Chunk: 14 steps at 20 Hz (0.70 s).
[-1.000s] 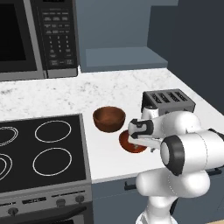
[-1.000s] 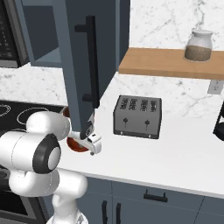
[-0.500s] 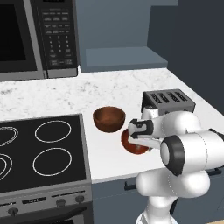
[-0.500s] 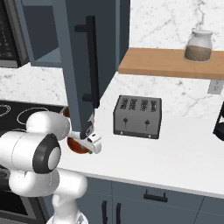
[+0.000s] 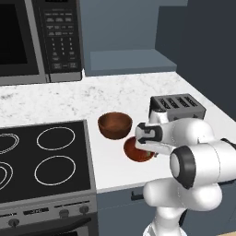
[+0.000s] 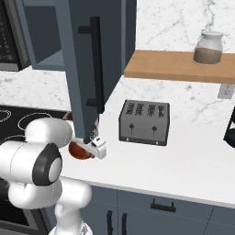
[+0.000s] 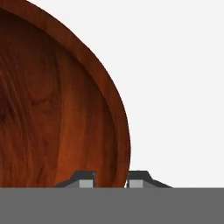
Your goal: Pick up the bowls on the counter and stack them on top of one another in the open cabinet. Place the smaller bowl on top of the larger bowl.
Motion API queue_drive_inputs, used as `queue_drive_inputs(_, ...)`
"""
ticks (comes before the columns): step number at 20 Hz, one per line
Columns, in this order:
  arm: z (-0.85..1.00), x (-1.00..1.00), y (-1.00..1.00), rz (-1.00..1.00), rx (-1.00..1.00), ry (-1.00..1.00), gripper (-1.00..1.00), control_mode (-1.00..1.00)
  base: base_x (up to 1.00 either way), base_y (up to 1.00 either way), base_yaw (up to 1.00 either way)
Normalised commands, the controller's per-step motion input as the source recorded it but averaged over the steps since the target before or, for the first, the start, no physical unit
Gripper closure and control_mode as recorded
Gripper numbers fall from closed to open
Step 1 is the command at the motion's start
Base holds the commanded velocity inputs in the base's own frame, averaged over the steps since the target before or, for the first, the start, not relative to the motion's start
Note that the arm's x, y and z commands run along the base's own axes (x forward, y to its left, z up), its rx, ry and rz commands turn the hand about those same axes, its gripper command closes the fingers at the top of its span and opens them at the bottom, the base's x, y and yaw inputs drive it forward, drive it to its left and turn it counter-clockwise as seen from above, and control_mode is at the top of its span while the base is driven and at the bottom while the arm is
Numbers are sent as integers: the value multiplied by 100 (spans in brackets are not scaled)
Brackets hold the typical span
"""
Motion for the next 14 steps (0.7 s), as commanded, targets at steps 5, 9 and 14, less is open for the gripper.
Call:
queue_drive_inputs(5,31,-39,0,0,-1,0,100,-100,0,0,0)
queue_drive_inputs(9,21,-50,0,0,0,-1,100,-100,0,0,0)
queue_drive_inputs(14,35,-47,0,0,7,-22,100,-100,0,0,0)
